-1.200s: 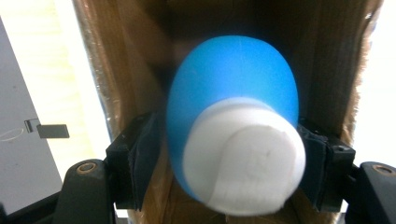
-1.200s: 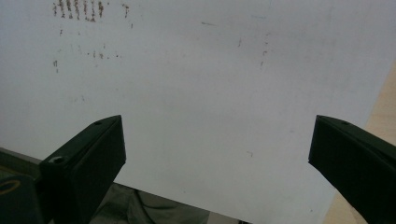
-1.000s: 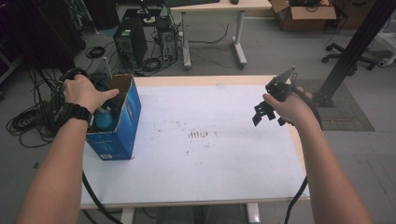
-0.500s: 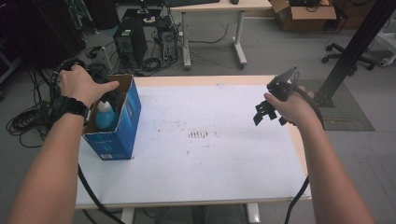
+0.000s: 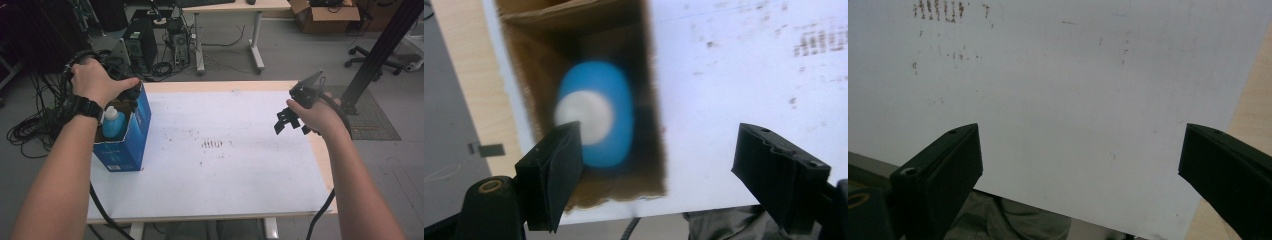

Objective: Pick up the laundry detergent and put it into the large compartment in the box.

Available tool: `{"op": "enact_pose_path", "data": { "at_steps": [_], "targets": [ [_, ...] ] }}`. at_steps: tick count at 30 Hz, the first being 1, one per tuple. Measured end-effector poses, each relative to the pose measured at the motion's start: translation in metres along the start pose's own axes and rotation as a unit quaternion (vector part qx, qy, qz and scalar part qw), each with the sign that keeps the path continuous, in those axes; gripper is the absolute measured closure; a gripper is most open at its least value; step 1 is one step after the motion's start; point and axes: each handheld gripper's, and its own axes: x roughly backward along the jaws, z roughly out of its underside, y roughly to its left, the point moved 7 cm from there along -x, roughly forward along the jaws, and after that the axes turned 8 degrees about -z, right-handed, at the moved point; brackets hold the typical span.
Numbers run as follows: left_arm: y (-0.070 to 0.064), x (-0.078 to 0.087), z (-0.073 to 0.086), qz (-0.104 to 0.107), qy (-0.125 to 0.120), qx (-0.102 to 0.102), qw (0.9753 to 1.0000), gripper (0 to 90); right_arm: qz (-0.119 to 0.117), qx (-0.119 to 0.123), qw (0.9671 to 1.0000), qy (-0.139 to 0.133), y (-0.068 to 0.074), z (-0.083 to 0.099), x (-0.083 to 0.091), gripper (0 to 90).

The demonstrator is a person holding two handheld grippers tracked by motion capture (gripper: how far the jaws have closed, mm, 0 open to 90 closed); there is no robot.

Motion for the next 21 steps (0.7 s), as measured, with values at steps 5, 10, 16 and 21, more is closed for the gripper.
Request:
{"op": "enact_pose_path", "data": {
  "at_steps": [5, 10, 16, 21],
  "targets": [
    [-0.023, 0.004, -0.002, 0.010, -0.005, -0.021, 0.9997, 17.5, 0.000, -0.003, 1.0000, -0.001, -0.003, 0.002, 0.001, 3.8],
    [-0.049, 0.004, -0.003, 0.019, -0.011, -0.041, 0.9989, 15.6, -0.001, 0.000, 1.0000, -0.002, -0.003, 0.005, 0.003, 3.8],
    [-0.076, -0.001, -0.001, 0.038, -0.017, -0.065, 0.9970, 12.2, -0.002, 0.000, 1.0000, -0.004, -0.004, 0.009, 0.005, 3.8],
    [-0.091, -0.006, 0.000, 0.044, -0.018, -0.076, 0.9960, 11.1, -0.002, 0.001, 1.0000, -0.005, -0.003, 0.011, 0.007, 3.8]
  ]
}}
